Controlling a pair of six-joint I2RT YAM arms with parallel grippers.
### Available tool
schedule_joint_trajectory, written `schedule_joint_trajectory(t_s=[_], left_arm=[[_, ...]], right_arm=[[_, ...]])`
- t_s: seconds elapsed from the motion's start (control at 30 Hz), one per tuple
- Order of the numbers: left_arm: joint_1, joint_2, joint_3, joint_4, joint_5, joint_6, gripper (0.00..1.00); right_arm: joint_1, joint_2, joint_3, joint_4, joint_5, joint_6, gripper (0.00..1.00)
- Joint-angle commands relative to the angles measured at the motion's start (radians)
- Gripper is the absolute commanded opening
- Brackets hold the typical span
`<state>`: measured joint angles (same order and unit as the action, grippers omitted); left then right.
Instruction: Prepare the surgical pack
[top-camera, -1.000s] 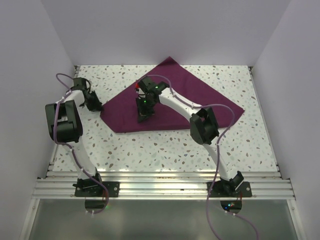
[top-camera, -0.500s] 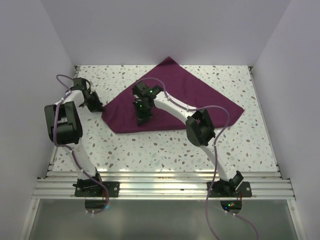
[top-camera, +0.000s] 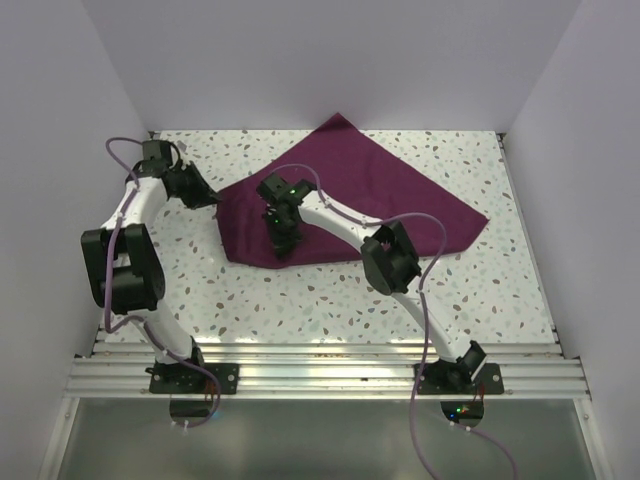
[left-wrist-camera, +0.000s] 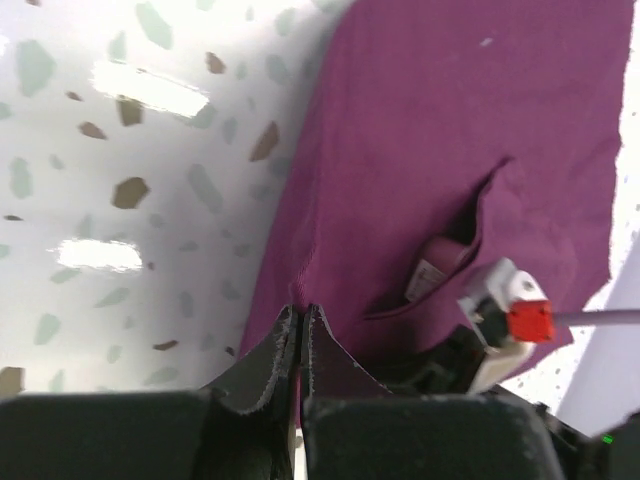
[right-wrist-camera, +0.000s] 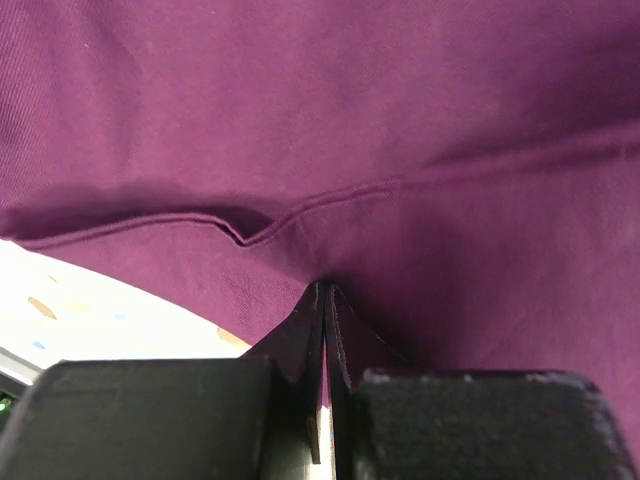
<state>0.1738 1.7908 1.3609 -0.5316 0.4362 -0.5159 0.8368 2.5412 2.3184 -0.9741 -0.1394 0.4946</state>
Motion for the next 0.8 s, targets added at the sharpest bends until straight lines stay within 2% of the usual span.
schedule_joint_trajectory(t_s=[0.0, 0.27, 0.43, 0.53, 0.77], left_arm=[[-0.028, -0.065, -0.006, 0.024, 0.07, -0.067, 0.0], [-0.074, -0.11, 0.029, 0.012, 0.079, -0.121, 0.0], [-0.115, -0.105, 0.079, -0.002, 0.076, -0.137, 0.0], [-0.155, -0.099, 0.112, -0.007, 0.079, -0.157, 0.0], [-0.261, -0.03, 0.242, 0.005, 0.107, -0.246, 0.0]], right_arm=[[0.007, 0.021, 0.053, -0.02, 0.032, 0.002, 0.0], [0.002, -0.004, 0.071, -0.002, -0.025, -0.002, 0.0], [-0.057, -0.114, 0.101, -0.024, -0.037, 0.005, 0.0], [-0.14, -0.218, 0.046, -0.023, -0.062, 0.032, 0.0], [-0.369, -0.473, -0.323, 0.037, 0.01, -0.013, 0.0]])
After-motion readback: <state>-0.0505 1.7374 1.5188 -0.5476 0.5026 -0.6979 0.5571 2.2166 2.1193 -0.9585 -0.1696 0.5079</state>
